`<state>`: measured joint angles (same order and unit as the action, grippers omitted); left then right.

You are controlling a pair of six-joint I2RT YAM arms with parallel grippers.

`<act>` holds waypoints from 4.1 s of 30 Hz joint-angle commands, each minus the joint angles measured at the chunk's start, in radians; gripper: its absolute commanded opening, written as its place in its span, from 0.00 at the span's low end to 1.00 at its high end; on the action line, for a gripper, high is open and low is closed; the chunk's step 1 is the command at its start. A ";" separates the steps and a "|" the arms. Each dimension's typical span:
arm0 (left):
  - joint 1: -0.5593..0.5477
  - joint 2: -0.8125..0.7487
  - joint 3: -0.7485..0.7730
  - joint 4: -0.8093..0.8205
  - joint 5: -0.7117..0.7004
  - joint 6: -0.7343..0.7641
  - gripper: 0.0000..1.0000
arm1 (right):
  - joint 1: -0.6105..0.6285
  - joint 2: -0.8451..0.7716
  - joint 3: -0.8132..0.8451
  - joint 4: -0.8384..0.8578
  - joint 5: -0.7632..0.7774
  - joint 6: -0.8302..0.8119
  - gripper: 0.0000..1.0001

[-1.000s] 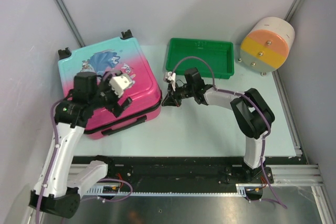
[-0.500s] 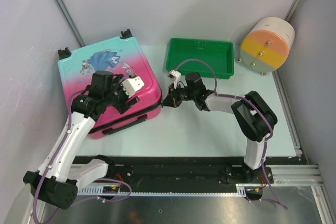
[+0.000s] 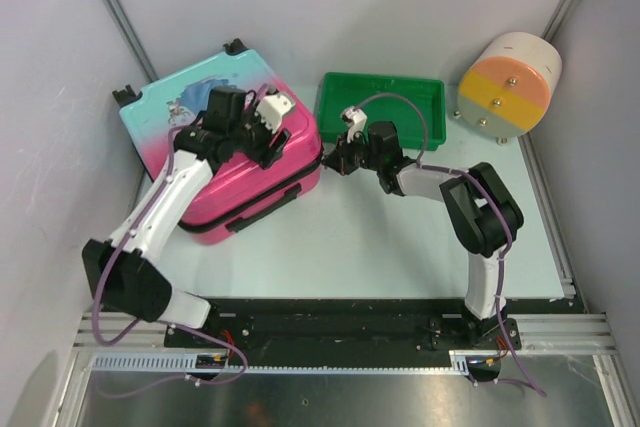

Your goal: Open, take out, and arrange the luggage

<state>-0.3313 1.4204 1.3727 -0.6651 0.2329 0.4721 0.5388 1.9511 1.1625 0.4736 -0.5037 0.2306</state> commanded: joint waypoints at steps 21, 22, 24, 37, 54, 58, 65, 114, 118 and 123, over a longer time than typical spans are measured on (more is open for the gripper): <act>0.517 -0.529 -0.340 -0.252 -0.118 0.157 1.00 | 0.109 -0.012 0.075 -0.124 0.022 0.004 0.00; 0.540 -0.525 -0.351 -0.255 -0.122 0.155 1.00 | 0.109 -0.011 0.075 -0.141 0.019 0.006 0.00; 0.621 -0.506 -0.351 -0.286 -0.068 0.180 1.00 | 0.112 -0.017 0.075 -0.154 0.005 0.007 0.00; 0.569 -0.359 -0.353 -0.283 0.217 0.182 0.98 | 0.141 -0.047 0.075 -0.223 -0.004 -0.019 0.00; 0.341 -0.305 -0.452 -0.056 0.246 -0.147 0.93 | 0.262 -0.113 0.066 -0.178 0.186 0.118 0.00; 0.288 -0.317 -0.491 -0.031 0.241 -0.167 0.93 | 0.276 -0.084 0.123 -0.145 0.255 0.115 0.00; 0.233 -0.273 -0.474 0.013 0.227 -0.187 0.92 | 0.306 -0.099 0.103 -0.237 0.133 0.121 0.00; 0.208 -0.610 -0.360 -0.139 0.072 -0.043 0.97 | 0.270 -0.136 0.014 -0.132 0.234 0.019 0.00; 0.236 -0.614 -0.339 -0.152 0.094 -0.039 0.98 | 0.240 -0.113 0.016 -0.035 0.234 -0.014 0.00; 0.238 -0.581 -0.373 -0.148 0.065 -0.006 0.96 | 0.254 -0.124 0.017 -0.033 0.212 0.012 0.00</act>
<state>-0.0929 0.8188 0.9676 -0.9379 0.2344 0.3859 0.8013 1.8336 1.1236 0.3233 -0.2970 0.2298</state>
